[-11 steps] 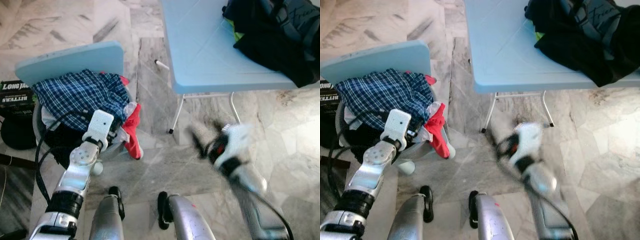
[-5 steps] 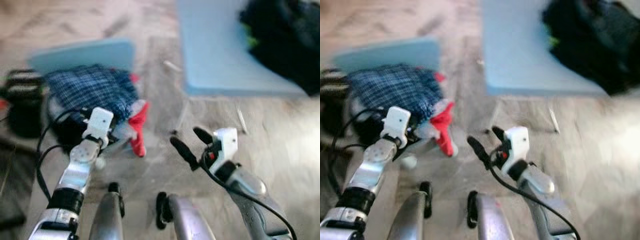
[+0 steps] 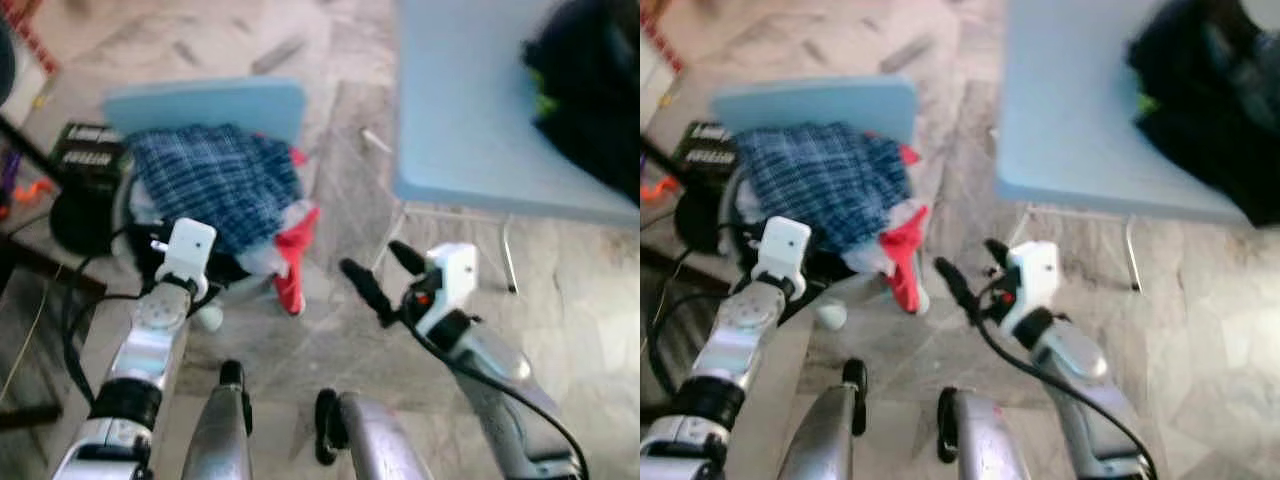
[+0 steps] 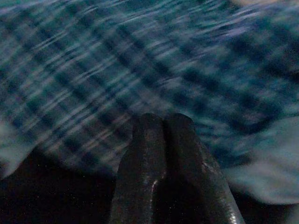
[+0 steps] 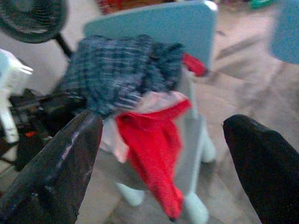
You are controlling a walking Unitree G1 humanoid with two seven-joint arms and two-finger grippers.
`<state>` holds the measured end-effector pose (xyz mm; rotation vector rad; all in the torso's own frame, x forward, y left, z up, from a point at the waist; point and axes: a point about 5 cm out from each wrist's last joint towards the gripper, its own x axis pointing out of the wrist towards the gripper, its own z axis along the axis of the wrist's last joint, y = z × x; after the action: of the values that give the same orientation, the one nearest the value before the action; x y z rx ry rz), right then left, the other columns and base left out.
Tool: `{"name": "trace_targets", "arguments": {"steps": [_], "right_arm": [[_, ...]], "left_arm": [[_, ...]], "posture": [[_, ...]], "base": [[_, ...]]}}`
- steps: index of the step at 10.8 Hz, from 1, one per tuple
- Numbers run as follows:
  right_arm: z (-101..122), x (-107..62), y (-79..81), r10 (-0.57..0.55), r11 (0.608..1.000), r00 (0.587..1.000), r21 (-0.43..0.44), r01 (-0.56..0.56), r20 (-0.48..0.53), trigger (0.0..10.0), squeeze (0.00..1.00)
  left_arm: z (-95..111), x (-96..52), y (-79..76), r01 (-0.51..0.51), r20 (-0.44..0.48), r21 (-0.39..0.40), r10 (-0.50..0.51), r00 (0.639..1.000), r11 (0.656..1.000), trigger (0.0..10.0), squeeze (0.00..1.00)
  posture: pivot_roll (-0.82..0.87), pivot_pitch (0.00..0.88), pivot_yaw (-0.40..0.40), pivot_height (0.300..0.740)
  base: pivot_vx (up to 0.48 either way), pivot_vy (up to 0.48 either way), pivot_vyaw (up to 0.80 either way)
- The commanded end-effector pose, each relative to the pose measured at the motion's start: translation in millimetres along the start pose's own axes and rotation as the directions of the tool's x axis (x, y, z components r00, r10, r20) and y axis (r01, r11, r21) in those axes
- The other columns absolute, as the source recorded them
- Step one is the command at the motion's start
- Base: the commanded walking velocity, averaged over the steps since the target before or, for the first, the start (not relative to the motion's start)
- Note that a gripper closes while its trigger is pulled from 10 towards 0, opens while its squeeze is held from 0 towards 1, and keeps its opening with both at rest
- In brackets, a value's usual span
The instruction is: Hang hanger
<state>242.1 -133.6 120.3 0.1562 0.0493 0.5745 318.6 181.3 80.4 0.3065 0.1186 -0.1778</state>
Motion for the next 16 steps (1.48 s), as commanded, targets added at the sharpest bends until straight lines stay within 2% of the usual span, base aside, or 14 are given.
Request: {"name": "trace_targets", "arguments": {"steps": [1, 2, 3, 5, 7, 8, 10, 11, 13, 14, 16], "right_arm": [[-4.5, -3.1, -3.6, -0.033, 0.999, 0.999, -0.008, 0.033, -0.016, 10.0, 0.0], [-4.8, -3.1, -4.6, -0.049, 0.999, 0.999, -0.016, 0.049, -0.013, 10.0, 0.0], [-4.6, -3.4, -5.6, -0.059, 0.997, 0.998, -0.04, 0.059, -0.01, 10.0, 0.0], [-4.3, -3.9, -6.7, -0.075, 0.996, 0.997, -0.039, 0.075, -0.004, 10.0, 0.0], [-4.4, -5.1, -6.1, -0.075, 0.996, 0.997, -0.05, 0.075, -0.003, 10.0, 0.0], [-5.6, -6.6, -5.2, -0.075, 0.996, 0.997, -0.052, 0.074, -0.008, 10.0, 0.0], [-6.7, -13.0, -2.3, -0.076, 0.995, 0.997, -0.06, 0.074, -0.019, 10.0, 0.0], [-8.2, -16.3, -1.4, -0.075, 0.995, 0.997, -0.064, 0.073, -0.029, 10.0, 0.0], [-7.9, -18.6, -0.1, -0.074, 0.995, 0.997, -0.068, 0.072, -0.033, 10.0, 0.0], [-7.8, -18.6, 0.7, -0.07, 0.995, 0.997, -0.072, 0.068, -0.038, 10.0, 0.0], [-7.1, -20.9, 2.8, -0.062, 0.995, 0.997, -0.083, 0.058, -0.047, 10.0, 0.0]], "left_arm": [[-7.4, -3.0, -2.2, -0.002, -0.023, -0.001, 0.002, 1.0, 1.0, 0.0, 0.0], [2.9, -3.9, 1.2, -0.035, 0.059, 0.047, 0.032, 0.998, 0.998, 1.8, 0.0], [13.5, -9.1, 0.0, -0.021, 0.148, 0.033, 0.016, 0.989, 0.999, 10.0, 1.0], [10.8, -17.0, -9.3, 0.046, 0.136, 0.093, -0.058, 0.989, 0.995, 10.0, 1.0], [19.6, -20.7, -23.6, 0.17, 0.167, 0.181, -0.2, 0.965, 0.969, 10.0, 1.0], [17.6, -19.7, -23.5, 0.174, 0.148, 0.176, -0.201, 0.968, 0.969, 10.0, 1.0], [18.5, -10.4, -13.1, 0.162, 0.121, 0.168, -0.184, 0.976, 0.972, 10.0, 1.0], [19.0, -3.8, -9.9, 0.174, 0.084, 0.106, -0.183, 0.98, 0.979, 10.0, 1.0], [24.5, 4.4, -2.9, 0.179, 0.097, 0.146, -0.194, 0.976, 0.973, 10.0, 1.0], [26.8, 9.6, -0.2, 0.183, 0.089, 0.13, -0.196, 0.977, 0.974, 10.0, 1.0], [23.9, 18.6, -3.1, 0.26, 0.025, 0.109, -0.264, 0.964, 0.959, 10.0, 1.0]], "posture": [[-0.1, 0.323, -0.109, 0.74], [-0.1, 0.323, -0.108, 0.74], [-0.1, 0.325, -0.107, 0.74], [-0.09, 0.334, -0.11, 0.74], [-0.09, 0.346, -0.113, 0.74], [-0.1, 0.348, -0.113, 0.74], [-0.12, 0.364, -0.117, 0.74], [-0.13, 0.369, -0.121, 0.74], [-0.14, 0.377, -0.127, 0.74], [-0.14, 0.38, -0.128, 0.74], [-0.16, 0.385, -0.133, 0.74]], "base": [[0.0, 0.0, 0.0], [0.0, 0.0, 0.0], [0.0, 0.0, 0.0], [0.0, 0.0, 0.0], [0.0, 0.0, 0.0], [0.0, 0.0, 0.0], [0.0, 0.0, 0.0], [0.0, 0.0, 0.0], [0.0, 0.0, 0.0], [0.0, 0.0, 0.0], [0.0, 0.0, 0.0]]}}
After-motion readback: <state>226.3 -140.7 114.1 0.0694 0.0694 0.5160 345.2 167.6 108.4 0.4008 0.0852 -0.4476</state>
